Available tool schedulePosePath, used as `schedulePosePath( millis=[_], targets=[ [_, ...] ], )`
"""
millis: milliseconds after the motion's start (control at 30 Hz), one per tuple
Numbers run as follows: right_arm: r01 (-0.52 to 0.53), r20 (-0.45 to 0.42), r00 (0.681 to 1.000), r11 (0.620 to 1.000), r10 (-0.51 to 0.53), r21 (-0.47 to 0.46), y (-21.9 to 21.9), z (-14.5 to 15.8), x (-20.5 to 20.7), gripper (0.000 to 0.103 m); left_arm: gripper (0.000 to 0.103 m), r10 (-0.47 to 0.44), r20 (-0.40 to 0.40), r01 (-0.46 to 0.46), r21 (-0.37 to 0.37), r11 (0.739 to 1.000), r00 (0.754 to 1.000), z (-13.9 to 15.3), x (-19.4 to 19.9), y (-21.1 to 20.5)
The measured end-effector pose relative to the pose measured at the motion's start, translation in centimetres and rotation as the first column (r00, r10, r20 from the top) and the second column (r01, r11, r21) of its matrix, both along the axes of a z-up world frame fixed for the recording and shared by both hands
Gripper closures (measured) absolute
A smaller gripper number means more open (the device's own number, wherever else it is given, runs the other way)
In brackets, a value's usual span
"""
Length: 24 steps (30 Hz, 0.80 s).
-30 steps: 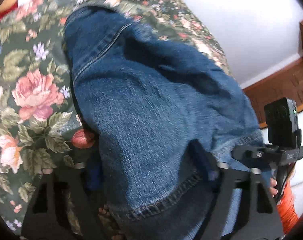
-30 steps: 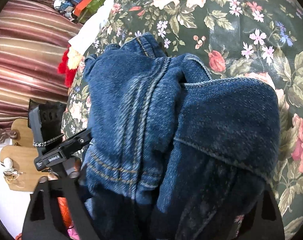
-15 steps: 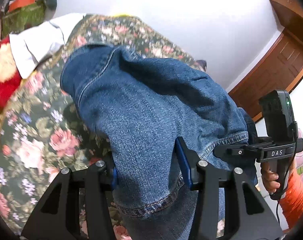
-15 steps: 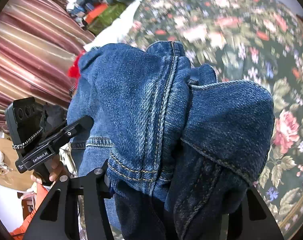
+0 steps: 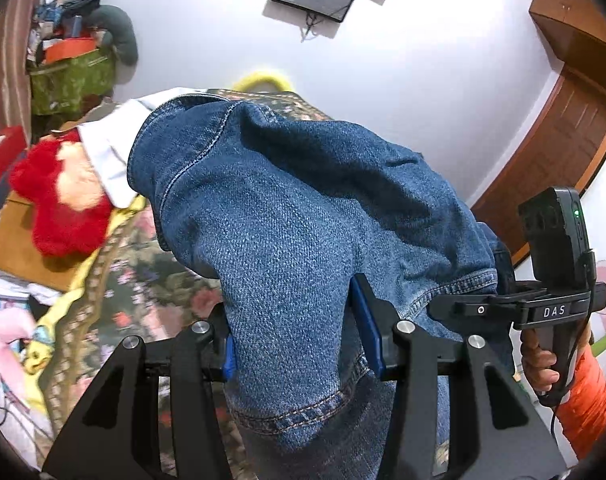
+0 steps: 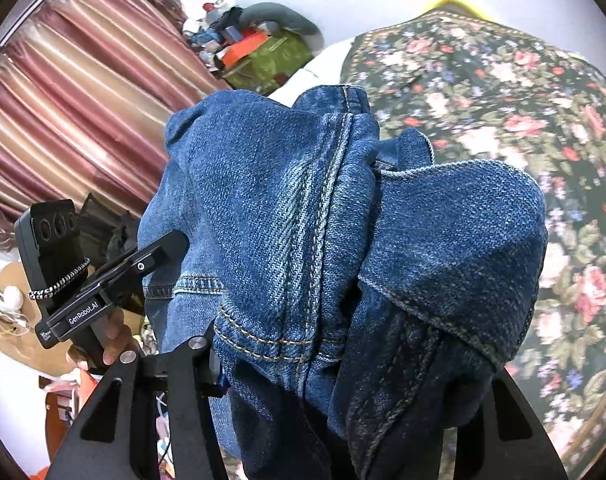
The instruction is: Fold large clothes
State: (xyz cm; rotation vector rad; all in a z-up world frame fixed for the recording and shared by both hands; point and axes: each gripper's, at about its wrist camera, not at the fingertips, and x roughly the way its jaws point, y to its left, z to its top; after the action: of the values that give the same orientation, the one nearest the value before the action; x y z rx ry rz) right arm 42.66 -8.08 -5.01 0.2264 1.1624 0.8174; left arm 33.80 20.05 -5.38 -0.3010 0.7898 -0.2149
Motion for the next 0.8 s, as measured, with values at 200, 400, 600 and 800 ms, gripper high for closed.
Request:
schedulePosePath(
  millis=[200,400,600,800],
  targets=[
    [-0.036,-0.053,0.998,0.999,0.036,0.014,3.8,-2.7,-0.8,0.052,0.055,0.038,-0.071,-0.037,0.014,0.999,0.997,-2.8,-1.0,2.9],
    [-0.065,-0.161,0.985,0.997,0.060,-0.030,7.0,-8.5,-0.6,0.052,0.055,0.068,-0.184,-0.070,-0.006,0.997,0.981,-8.8,-0.3,5.2],
    [-0.082,-0.229,0.972,0.991,0.057,-0.103,9.0,-15.2,0.8,0.052,0.055,0.077,-0.274,-0.078,0.008,0.997,0.959,-14.7,0.8,5.4],
    [-0.105,-0.257,0.964,0.987,0.071,-0.122,8.9,-18.1,2.6,0.042,0.046,0.094,-0.210,-0.075,0.100,0.992,0.973,-15.5,0.4,4.1]
  ],
)
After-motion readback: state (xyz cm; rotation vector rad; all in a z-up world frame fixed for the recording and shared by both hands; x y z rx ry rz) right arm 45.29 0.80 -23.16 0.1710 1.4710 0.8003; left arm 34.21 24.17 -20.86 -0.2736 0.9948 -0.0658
